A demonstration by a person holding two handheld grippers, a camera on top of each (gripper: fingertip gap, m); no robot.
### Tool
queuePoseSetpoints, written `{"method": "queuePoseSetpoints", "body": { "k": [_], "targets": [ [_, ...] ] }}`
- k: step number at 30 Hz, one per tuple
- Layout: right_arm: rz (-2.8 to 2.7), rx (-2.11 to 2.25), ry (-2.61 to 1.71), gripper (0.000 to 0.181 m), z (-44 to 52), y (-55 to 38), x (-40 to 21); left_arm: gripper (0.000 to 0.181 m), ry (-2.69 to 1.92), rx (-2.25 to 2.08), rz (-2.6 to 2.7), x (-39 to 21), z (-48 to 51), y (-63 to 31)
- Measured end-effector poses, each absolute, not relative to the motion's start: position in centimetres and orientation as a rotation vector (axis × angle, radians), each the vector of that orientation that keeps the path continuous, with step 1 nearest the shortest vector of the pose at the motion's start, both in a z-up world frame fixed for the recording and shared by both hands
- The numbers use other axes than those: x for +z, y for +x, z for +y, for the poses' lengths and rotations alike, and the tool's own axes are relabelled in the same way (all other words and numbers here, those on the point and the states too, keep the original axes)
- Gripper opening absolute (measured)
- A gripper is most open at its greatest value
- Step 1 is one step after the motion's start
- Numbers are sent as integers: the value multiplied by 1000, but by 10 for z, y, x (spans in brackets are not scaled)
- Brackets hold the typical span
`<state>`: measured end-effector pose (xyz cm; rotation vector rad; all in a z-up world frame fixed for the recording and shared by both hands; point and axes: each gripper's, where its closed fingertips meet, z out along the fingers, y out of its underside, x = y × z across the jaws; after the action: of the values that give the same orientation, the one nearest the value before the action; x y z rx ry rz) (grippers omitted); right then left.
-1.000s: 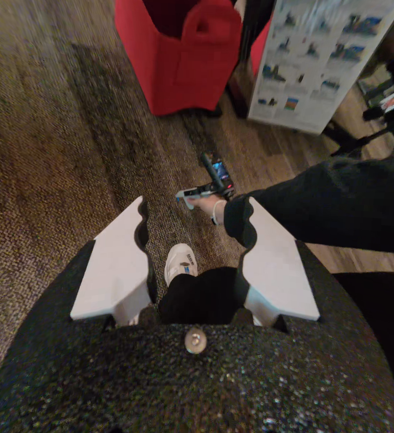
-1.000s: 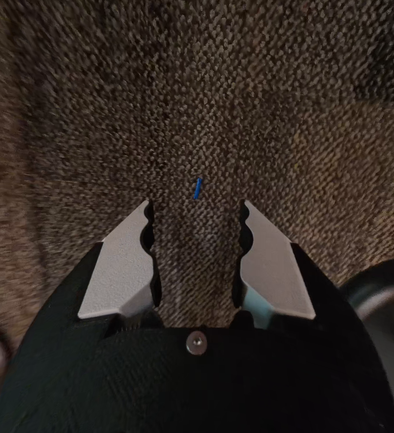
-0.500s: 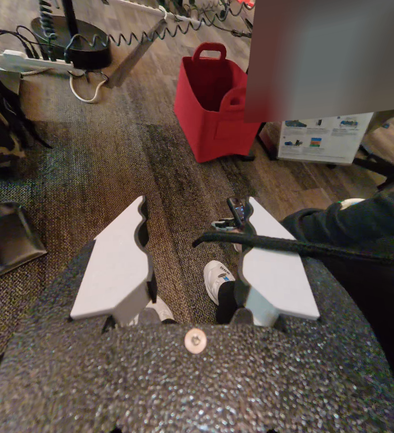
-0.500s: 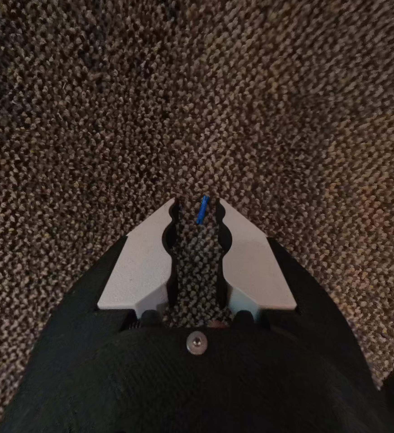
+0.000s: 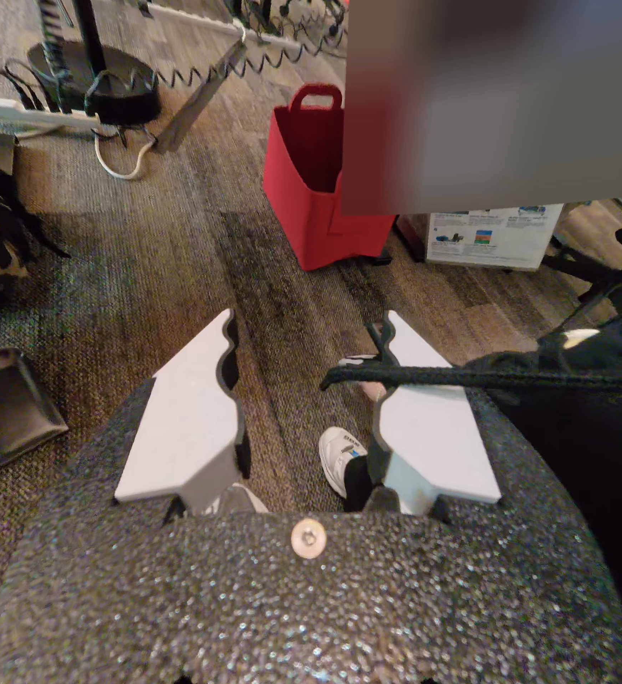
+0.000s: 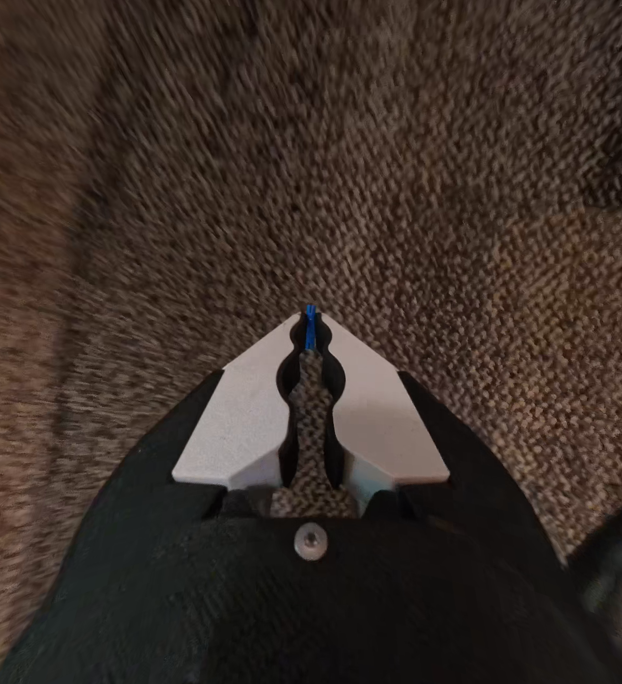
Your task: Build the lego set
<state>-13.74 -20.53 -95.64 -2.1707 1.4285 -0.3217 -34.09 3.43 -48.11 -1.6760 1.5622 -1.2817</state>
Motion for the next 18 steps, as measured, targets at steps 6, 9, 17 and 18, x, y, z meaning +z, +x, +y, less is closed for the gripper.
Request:
{"method": "queuePoseSetpoints", "body": {
  "k": [6, 9, 17, 18],
  "targets": [
    [947, -186, -1989, 3, -121, -112, -778, 74, -1548, -1336, 1448, -404, 51, -309],
    [716, -176, -1821, 4, -80, -98, -633, 74, -1486, -1323, 1428, -360, 58, -298],
    [239, -455, -1518, 3, -44, -80, -287, 77, -1223, -1053, 1563, -250, 61, -287],
    [244, -489, -1496, 3, -51, -75, -258, 79, -1216, -1054, 1588, -240, 55, -282]
  ]
}}
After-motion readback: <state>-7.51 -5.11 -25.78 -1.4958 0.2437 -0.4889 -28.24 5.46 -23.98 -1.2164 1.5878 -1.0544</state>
